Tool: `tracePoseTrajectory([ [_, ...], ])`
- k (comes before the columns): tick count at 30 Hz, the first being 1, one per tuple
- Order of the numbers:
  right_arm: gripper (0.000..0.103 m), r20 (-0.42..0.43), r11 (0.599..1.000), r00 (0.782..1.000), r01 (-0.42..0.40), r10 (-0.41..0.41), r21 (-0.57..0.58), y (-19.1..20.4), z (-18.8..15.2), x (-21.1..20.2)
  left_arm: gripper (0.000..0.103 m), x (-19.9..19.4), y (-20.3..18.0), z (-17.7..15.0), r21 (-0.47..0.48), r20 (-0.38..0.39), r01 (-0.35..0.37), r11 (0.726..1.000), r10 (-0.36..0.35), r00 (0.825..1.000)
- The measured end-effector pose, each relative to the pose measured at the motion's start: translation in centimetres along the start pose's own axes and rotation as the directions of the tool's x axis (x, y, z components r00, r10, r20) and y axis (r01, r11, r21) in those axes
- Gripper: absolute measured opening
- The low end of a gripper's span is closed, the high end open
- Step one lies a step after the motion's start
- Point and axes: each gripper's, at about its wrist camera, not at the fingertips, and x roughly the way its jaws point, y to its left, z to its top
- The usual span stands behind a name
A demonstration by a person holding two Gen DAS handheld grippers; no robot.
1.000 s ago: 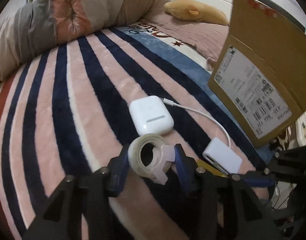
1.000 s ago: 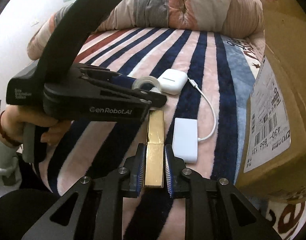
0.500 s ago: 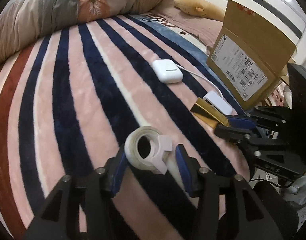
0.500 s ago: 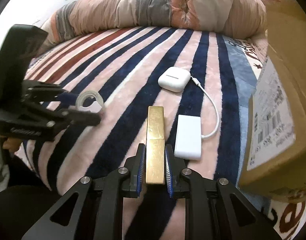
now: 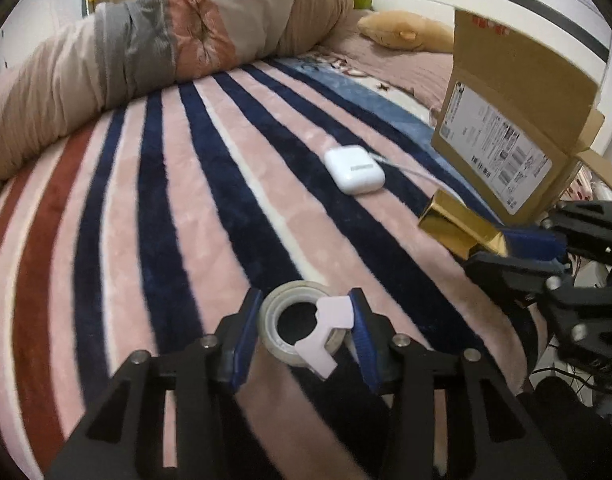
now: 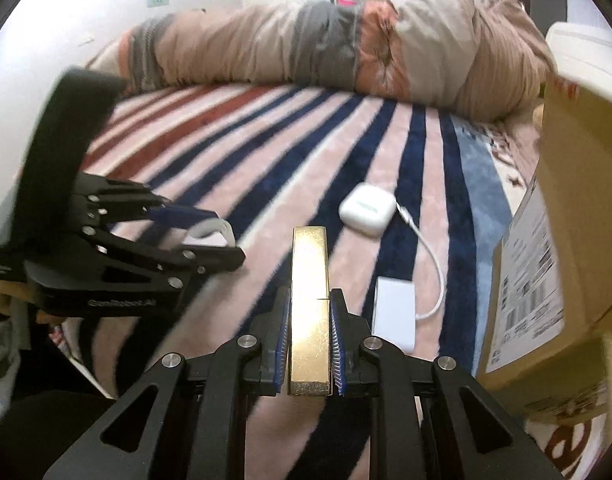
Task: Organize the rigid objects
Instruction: 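Close the left gripper on the tape roll while the right holds the gold bar, then carry the gold bar and tape roll into the box and release both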
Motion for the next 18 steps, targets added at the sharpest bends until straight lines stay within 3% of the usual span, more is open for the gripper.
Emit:
tracePoseTrajectory([
  [5, 0.013, 0.126, 0.998, 0.991, -0.050, 0.053, -0.030, 0.0, 2.1, -5.2, 0.040, -4.2, -0.6, 0.9, -0.009, 0.066, -0.047, 0.999, 0.047, 0.997],
  [8, 0.013, 0.206, 0.999, 0.978, -0.030, 0.036, -0.029, -0.9, 3.1, -8.7, 0.040, -7.0, -1.8, 2.1, 0.004, 0.115, -0.064, 0.998, 0.063, 0.991],
  [13, 0.013, 0.306, 0.995, 0.947, 0.085, -0.098, 0.054, -5.7, 3.6, -14.1, 0.040, -11.5, -5.5, 5.2, 0.064, 0.209, -0.063, 0.996, 0.049, 0.977],
  [18, 0.013, 0.246, 0.964, 0.937, 0.216, -0.249, 0.152, -11.5, 2.0, -15.3, 0.040, -13.0, -9.9, 9.1, 0.130, 0.248, -0.013, 0.991, -0.020, 0.969],
])
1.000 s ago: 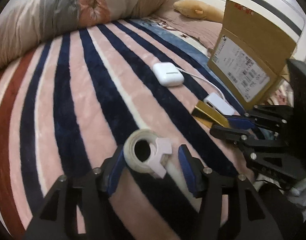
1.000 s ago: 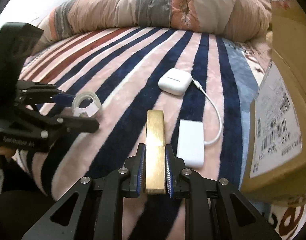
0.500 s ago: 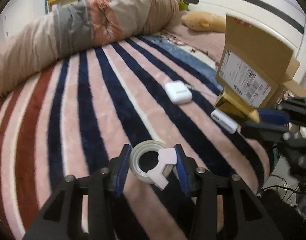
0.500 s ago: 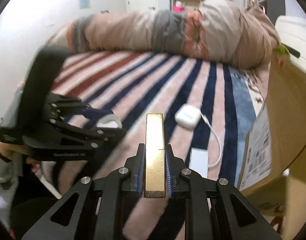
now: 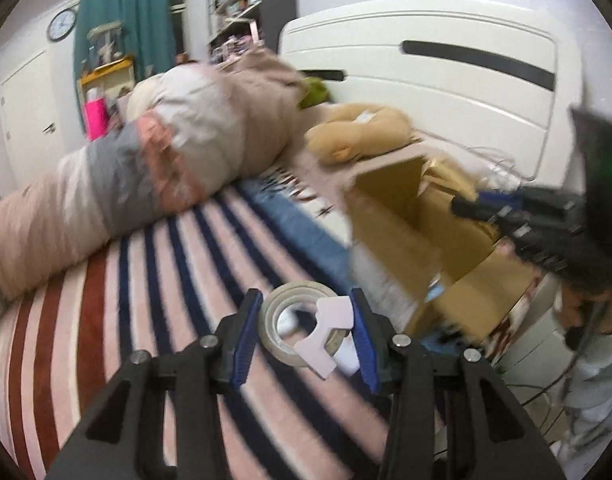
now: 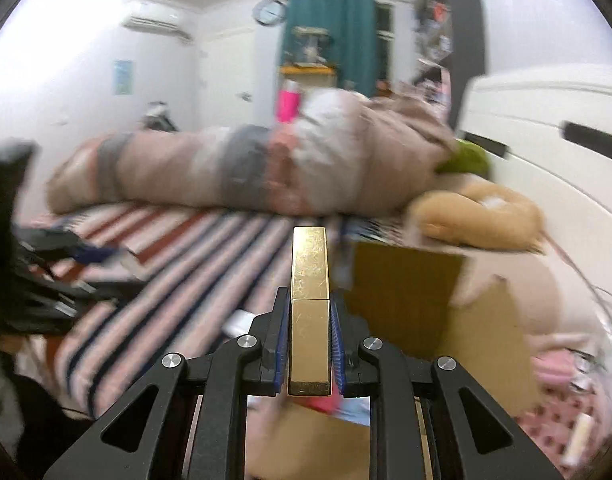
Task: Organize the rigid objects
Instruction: 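Carry the gold bar and tape roll into the box and release both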
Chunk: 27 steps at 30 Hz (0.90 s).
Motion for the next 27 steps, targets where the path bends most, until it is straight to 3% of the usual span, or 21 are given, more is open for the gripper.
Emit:
tracePoseTrajectory([
  [4, 0.013, -0.114, 0.997, 0.991, 0.072, -0.071, 0.008, -3.6, -2.0, 2.6, 0.040, 2.0, -4.0, 3.6, 0.063, -0.003, 0.035, 0.997, -0.035, 0.999],
  [9, 0.014, -0.200, 0.989, 0.969, 0.139, -0.146, -0.052, -4.9, -3.6, 4.9, 0.040, 4.9, -7.9, 6.4, 0.117, -0.039, 0.077, 0.990, -0.073, 0.997],
  [15, 0.014, -0.201, 0.983, 0.965, 0.146, -0.167, -0.114, -5.2, -4.5, 5.3, 0.040, 8.4, -11.0, 8.0, 0.157, -0.105, 0.105, 0.982, -0.089, 0.991],
  [19, 0.014, -0.187, 0.988, 0.973, 0.117, -0.134, -0.098, -5.6, -4.5, 4.9, 0.040, 10.2, -11.6, 8.5, 0.173, -0.143, 0.111, 0.979, -0.086, 0.986],
  [27, 0.014, -0.166, 0.994, 0.982, 0.077, -0.090, -0.084, -5.8, -4.6, 4.4, 0.040, 14.9, -12.0, 10.2, 0.221, -0.235, 0.068, 0.973, -0.015, 0.972],
])
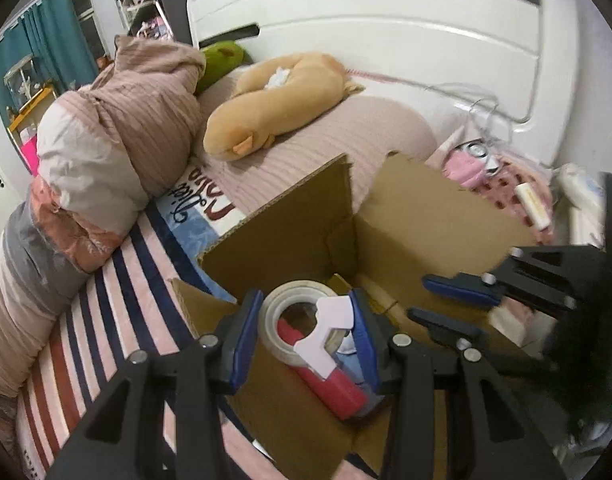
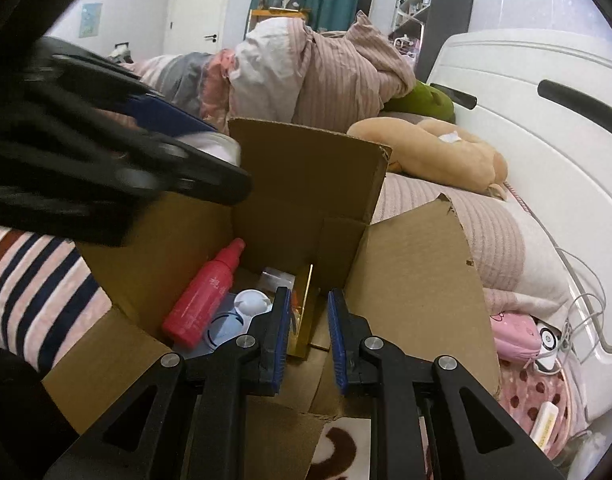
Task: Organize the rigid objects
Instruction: 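Carry the gold bar and tape roll into the box and release both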
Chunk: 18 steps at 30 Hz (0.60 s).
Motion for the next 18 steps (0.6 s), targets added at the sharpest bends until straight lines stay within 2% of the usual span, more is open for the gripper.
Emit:
tracePoseTrajectory([
  [7, 0.015, -0.013, 1.000, 1.000, -0.004, 0.004, -0.007, -0.1, 0.0, 0.2, 0.043, 1.3, 0.4, -0.1, -0.012, -0.021, 0.006, 1.000, -0.007, 1.000],
  [9, 0.015, -0.014, 1.000, 1.000, -0.008, 0.008, -0.008, 0.1, 0.2, 0.2, 0.049, 1.0, 0.5, -0.3, -0.013, -0.011, 0.005, 1.000, -0.006, 1.000],
  [18, 0.017, 0.012, 1.000, 1.000, -0.022, 0.022, 0.005, 1.6, 1.3, -1.5, 0.053, -3.8, 4.0, -3.1, -0.105, 0.078, -0.001, 0.995, 0.009, 0.997],
])
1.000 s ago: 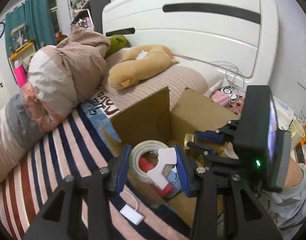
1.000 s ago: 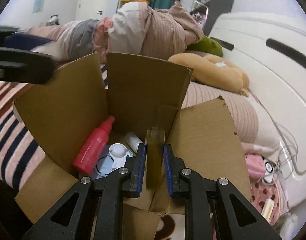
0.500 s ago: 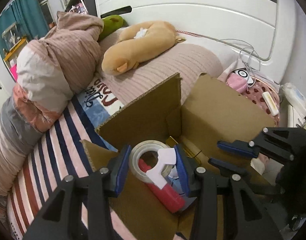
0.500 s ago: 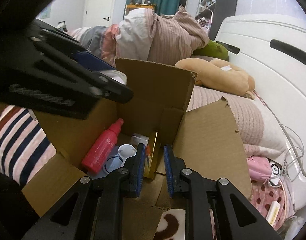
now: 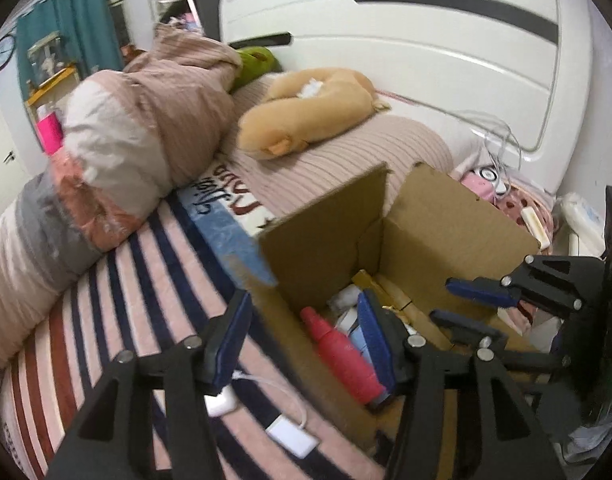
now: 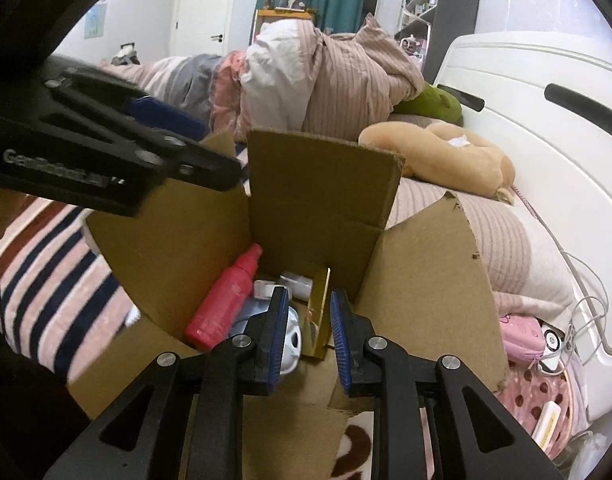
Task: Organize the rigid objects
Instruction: 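Carry the gold bar and tape roll into the box and release both, then grasp the white earbuds case with the left gripper while the right grasps the white adapter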
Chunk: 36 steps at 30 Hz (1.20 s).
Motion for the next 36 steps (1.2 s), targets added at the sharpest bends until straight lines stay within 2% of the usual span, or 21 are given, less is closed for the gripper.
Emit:
tracePoseTrajectory([
  [3, 0.017, 0.048, 0.999, 0.998, -0.038, 0.037, 0.022, 1.0, 1.0, -1.4, 0.058, -2.0, 2.4, -1.8, -0.044, 0.022, -0.029, 0.999, 0.030, 0.999],
  [6, 0.018, 0.106, 0.992, 0.988, -0.119, 0.114, 0.037, 2.6, 2.1, -2.9, 0.062, -3.8, 5.3, -4.2, -0.094, 0.035, -0.092, 0.991, 0.096, 0.995],
  [8, 0.021, 0.142, 0.985, 0.976, -0.169, 0.165, 0.019, 4.5, 2.8, -3.6, 0.065, -4.5, 7.0, -5.9, -0.119, 0.033, -0.150, 0.981, 0.155, 0.987],
  [10, 0.022, 0.161, 0.983, 0.970, -0.185, 0.184, -0.012, 6.5, 3.4, -3.8, 0.065, -5.0, 8.6, -7.6, -0.144, 0.032, -0.161, 0.976, 0.168, 0.985],
  [15, 0.022, 0.113, 0.954, 0.948, -0.289, 0.296, -0.079, 11.8, 3.9, -2.6, 0.069, -5.3, 12.3, -12.0, -0.217, 0.026, -0.155, 0.964, 0.165, 0.986],
  [20, 0.022, 0.020, 0.938, 0.942, -0.331, 0.335, -0.100, 16.0, 2.9, 0.4, 0.070, -3.6, 14.3, -15.0, -0.246, 0.016, -0.128, 0.961, 0.136, 0.991],
  [25, 0.023, -0.097, 0.964, 0.961, -0.264, 0.260, -0.039, 17.3, 0.0, 5.2, 0.071, 0.0, 15.2, -16.9, -0.263, -0.010, -0.056, 0.963, 0.055, 0.998],
  [28, 0.039, -0.150, 0.984, 0.973, -0.179, 0.176, -0.012, 16.6, -1.6, 8.1, 0.071, 2.3, 14.8, -17.1, -0.244, -0.050, -0.044, 0.969, 0.033, 0.998],
  [31, 0.042, -0.179, 0.993, 0.977, -0.111, 0.115, 0.031, 15.4, -2.4, 9.9, 0.071, 4.3, 14.5, -16.7, -0.253, -0.062, 0.010, 0.967, -0.027, 0.998],
  [34, 0.040, -0.192, 0.985, 0.969, -0.143, 0.159, 0.096, 14.2, -3.2, 10.7, 0.071, 7.0, 13.9, -15.9, -0.261, -0.095, 0.043, 0.964, -0.070, 0.993],
  [36, 0.038, -0.182, 0.985, 0.969, -0.151, 0.165, 0.087, 14.1, -3.6, 10.9, 0.071, 8.5, 13.5, -15.5, -0.265, -0.113, 0.050, 0.963, -0.083, 0.990],
])
